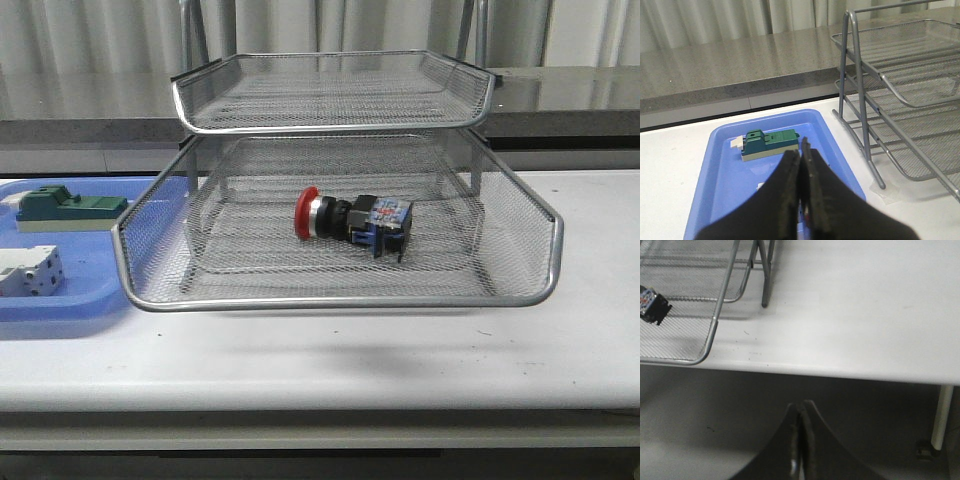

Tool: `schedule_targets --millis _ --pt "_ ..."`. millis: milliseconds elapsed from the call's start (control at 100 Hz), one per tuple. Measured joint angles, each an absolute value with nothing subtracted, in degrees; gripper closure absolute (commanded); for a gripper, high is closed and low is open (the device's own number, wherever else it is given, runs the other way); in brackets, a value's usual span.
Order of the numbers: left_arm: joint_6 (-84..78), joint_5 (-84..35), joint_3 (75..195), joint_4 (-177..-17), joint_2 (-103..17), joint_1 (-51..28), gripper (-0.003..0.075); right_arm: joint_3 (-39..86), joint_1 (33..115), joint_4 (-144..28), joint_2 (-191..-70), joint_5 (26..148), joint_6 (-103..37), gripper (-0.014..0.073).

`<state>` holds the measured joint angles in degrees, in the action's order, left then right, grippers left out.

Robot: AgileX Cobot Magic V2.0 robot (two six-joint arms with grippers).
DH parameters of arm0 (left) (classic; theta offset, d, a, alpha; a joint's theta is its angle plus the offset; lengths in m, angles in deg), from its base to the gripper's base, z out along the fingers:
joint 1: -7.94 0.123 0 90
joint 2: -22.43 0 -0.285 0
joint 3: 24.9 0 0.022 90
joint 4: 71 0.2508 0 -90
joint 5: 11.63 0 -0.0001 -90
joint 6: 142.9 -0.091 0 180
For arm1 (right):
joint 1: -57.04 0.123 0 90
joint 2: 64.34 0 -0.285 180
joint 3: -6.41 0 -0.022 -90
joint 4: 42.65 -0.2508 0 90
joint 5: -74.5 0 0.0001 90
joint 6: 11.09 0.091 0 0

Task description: Place button on rack with both arms

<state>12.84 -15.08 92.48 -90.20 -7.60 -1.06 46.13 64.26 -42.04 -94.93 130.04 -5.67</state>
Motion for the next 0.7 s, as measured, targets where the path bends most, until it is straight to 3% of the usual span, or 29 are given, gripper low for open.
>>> schedule_targets --millis 270,700 --pt "12.8 -15.1 92.5 -90.2 -7.6 -1.1 0.0740 46.1 64.3 -49.4 -104.1 126.7 -19.2 0.0664" --pt "12.8 -15.0 92.5 -90.2 -7.6 -1.1 0.0740 43.0 65.5 -74.4 -127.5 122.5 -53.3 0.0663"
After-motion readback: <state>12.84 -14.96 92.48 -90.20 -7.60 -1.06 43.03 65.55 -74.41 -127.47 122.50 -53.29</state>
